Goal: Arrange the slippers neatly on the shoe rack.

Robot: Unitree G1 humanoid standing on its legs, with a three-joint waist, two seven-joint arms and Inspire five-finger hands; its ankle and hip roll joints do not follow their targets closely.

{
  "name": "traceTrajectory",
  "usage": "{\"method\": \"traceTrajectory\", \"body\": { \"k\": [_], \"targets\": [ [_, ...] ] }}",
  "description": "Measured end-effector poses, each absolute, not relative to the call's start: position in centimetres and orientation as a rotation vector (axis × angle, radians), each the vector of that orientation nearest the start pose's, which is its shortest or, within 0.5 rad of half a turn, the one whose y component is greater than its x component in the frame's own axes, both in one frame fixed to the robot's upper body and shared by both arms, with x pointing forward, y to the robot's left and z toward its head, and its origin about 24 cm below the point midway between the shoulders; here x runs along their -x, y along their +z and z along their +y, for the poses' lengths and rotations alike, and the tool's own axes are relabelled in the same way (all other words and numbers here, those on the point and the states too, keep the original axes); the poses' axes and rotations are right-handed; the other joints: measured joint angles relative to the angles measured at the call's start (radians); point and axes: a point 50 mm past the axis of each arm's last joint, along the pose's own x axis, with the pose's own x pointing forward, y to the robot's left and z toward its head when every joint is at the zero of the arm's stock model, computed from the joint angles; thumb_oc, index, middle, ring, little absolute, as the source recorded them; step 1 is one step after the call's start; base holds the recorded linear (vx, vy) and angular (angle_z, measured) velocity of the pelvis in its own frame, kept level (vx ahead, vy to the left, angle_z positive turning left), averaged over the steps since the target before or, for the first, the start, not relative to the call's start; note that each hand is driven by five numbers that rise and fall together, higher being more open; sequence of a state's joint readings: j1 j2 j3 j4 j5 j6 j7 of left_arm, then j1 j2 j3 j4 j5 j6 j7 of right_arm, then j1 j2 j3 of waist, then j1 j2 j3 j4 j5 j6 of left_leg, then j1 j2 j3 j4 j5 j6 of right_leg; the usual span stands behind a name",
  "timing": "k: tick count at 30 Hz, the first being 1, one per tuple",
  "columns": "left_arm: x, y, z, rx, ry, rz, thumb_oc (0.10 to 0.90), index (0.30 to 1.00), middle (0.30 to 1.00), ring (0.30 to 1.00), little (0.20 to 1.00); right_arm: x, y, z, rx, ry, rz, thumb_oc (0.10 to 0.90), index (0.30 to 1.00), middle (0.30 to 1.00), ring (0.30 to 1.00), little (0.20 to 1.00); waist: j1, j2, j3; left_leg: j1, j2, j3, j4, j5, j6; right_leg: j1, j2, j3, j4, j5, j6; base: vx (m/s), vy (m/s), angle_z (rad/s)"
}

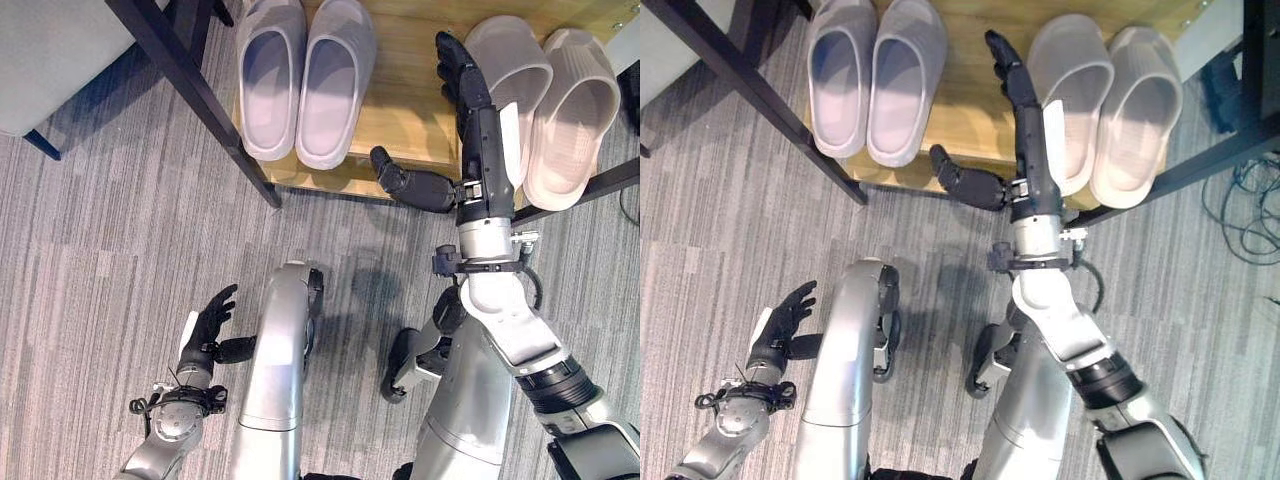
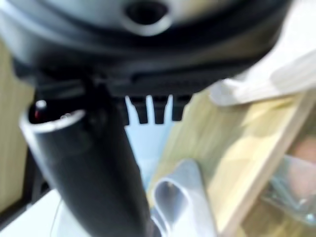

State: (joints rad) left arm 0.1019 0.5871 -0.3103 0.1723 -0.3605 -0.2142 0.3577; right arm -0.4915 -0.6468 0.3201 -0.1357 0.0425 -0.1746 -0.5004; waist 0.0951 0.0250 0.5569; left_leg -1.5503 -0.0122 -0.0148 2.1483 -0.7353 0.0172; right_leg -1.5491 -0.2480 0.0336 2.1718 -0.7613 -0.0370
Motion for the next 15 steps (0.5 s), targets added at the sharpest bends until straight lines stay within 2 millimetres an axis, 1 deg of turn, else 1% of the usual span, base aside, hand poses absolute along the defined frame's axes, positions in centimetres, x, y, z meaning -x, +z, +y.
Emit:
{"method": "traceTrajectory", "body": {
  "k": [1, 2, 3, 5, 6, 7, 8, 9, 10, 12, 14, 15],
  "targets": [
    [-22.0, 0.9, 23.5, -0.236, 0.171, 0.119, 0.800, 0.900, 0.900, 0.900, 0.900, -29.0, 21.5, -16.4, 0.456, -0.072, -0.807, 0.800, 0.900, 0.900, 0.900, 0.900, 0.000, -0.007, 0.000, 0.004, -0.001, 0.012, -0.027, 0.004, 0.000, -0.003, -0.001, 0.009, -0.019, 0.002, 0.005, -0.20, -0.095, 0.07],
    [-22.4, 1.3, 23.7, -0.235, 0.187, 0.097, 0.800, 0.900, 0.900, 0.900, 0.900, -29.0, 21.5, -16.6, 0.465, -0.080, -0.810, 0.800, 0.900, 0.900, 0.900, 0.900, 0.000, -0.014, 0.000, 0.007, -0.003, 0.014, -0.062, 0.014, 0.000, -0.005, -0.002, 0.010, -0.048, 0.006, 0.002, -0.23, -0.068, 0.11],
    [-23.1, 2.0, 23.7, -0.238, 0.201, 0.066, 0.800, 0.900, 0.900, 0.900, 0.900, -28.9, 21.4, -16.7, 0.473, -0.085, -0.813, 0.800, 0.900, 0.900, 0.900, 0.900, -0.001, -0.017, -0.001, 0.006, -0.017, 0.012, -0.118, 0.042, -0.025, -0.005, -0.002, 0.000, -0.099, 0.030, 0.013, -0.24, 0.004, 0.12],
    [-24.7, 3.8, 23.3, -0.272, 0.188, -0.026, 0.800, 0.900, 0.900, 0.900, 0.900, -28.9, 21.8, -17.0, 0.523, -0.087, -0.831, 0.800, 0.900, 0.900, 0.900, 0.900, 0.001, -0.019, -0.002, 0.006, -0.027, 0.009, -0.257, 0.110, -0.022, -0.005, -0.007, -0.024, -0.224, 0.083, -0.005, -0.18, 0.037, 0.16],
    [-25.6, 4.8, 23.1, -0.275, 0.186, -0.074, 0.800, 0.900, 0.900, 0.900, 0.900, -28.9, 22.0, -17.0, 0.546, -0.080, -0.841, 0.800, 0.900, 0.900, 0.900, 0.900, 0.001, -0.019, -0.002, 0.008, -0.035, 0.007, -0.336, 0.145, -0.033, -0.002, -0.017, -0.043, -0.296, 0.114, -0.011, -0.10, 0.026, 0.13],
    [-25.8, 5.4, 22.9, -0.272, 0.182, -0.098, 0.800, 0.900, 0.900, 0.900, 0.900, -28.9, 22.1, -17.0, 0.563, -0.070, -0.843, 0.800, 0.900, 0.900, 0.900, 0.900, 0.000, -0.019, -0.002, 0.013, -0.041, 0.004, -0.369, 0.160, -0.036, 0.003, -0.017, -0.050, -0.328, 0.125, -0.013, -0.15, 0.030, 0.09],
    [-26.2, 6.3, 22.6, -0.277, 0.174, -0.142, 0.800, 0.900, 0.900, 0.900, 0.900, -28.9, 22.2, -17.2, 0.621, -0.062, -0.849, 0.800, 0.900, 0.900, 0.900, 0.900, 0.001, -0.019, -0.002, 0.026, -0.041, -0.001, -0.413, 0.173, -0.034, 0.015, -0.022, -0.059, -0.366, 0.136, -0.022, -0.12, 0.025, 0.08],
    [-26.5, 7.0, 22.4, -0.277, 0.168, -0.177, 0.800, 0.900, 0.900, 0.900, 0.900, -28.9, 22.3, -17.3, 0.665, -0.056, -0.856, 0.800, 0.900, 0.900, 0.900, 0.900, 0.002, -0.019, -0.002, 0.033, -0.043, -0.003, -0.446, 0.185, -0.040, 0.024, -0.023, -0.068, -0.397, 0.144, -0.021, -0.09, 0.015, 0.05],
    [-26.7, 7.4, 22.4, -0.276, 0.167, -0.192, 0.800, 0.900, 0.900, 0.900, 0.900, -28.9, 22.4, -17.3, 0.684, -0.052, -0.861, 0.800, 0.900, 0.900, 0.900, 0.900, 0.002, -0.019, -0.002, 0.037, -0.044, -0.006, -0.457, 0.188, -0.042, 0.030, -0.021, -0.072, -0.409, 0.147, -0.023, -0.07, 0.000, -0.01],
    [-27.1, 8.7, 22.2, -0.273, 0.164, -0.248, 0.800, 0.900, 0.900, 0.900, 0.900, -29.0, 22.4, -17.3, 0.749, -0.044, -0.865, 0.800, 0.900, 0.900, 0.900, 0.900, 0.002, -0.017, -0.003, 0.063, -0.039, -0.034, -0.521, 0.205, -0.048, 0.074, -0.020, -0.116, -0.484, 0.165, -0.039, -0.09, -0.012, -0.02],
    [-27.5, 9.3, 22.0, -0.269, 0.155, -0.272, 0.800, 0.900, 0.900, 0.900, 0.900, -29.0, 22.4, -17.3, 0.792, -0.040, -0.872, 0.800, 0.900, 0.900, 0.900, 0.900, 0.001, -0.016, -0.007, 0.083, -0.038, -0.051, -0.596, 0.239, -0.051, 0.103, -0.019, -0.143, -0.561, 0.195, -0.044, -0.15, -0.062, 0.07],
    [-27.6, 9.5, 21.9, -0.270, 0.140, -0.279, 0.800, 0.900, 0.900, 0.900, 0.900, -29.0, 22.5, -17.2, 0.836, -0.030, -0.881, 0.800, 0.900, 0.900, 0.900, 0.900, 0.001, -0.016, -0.009, 0.101, -0.036, -0.052, -0.662, 0.271, -0.050, 0.122, -0.019, -0.156, -0.622, 0.224, -0.048, -0.20, -0.113, 0.07]
  ]
}}
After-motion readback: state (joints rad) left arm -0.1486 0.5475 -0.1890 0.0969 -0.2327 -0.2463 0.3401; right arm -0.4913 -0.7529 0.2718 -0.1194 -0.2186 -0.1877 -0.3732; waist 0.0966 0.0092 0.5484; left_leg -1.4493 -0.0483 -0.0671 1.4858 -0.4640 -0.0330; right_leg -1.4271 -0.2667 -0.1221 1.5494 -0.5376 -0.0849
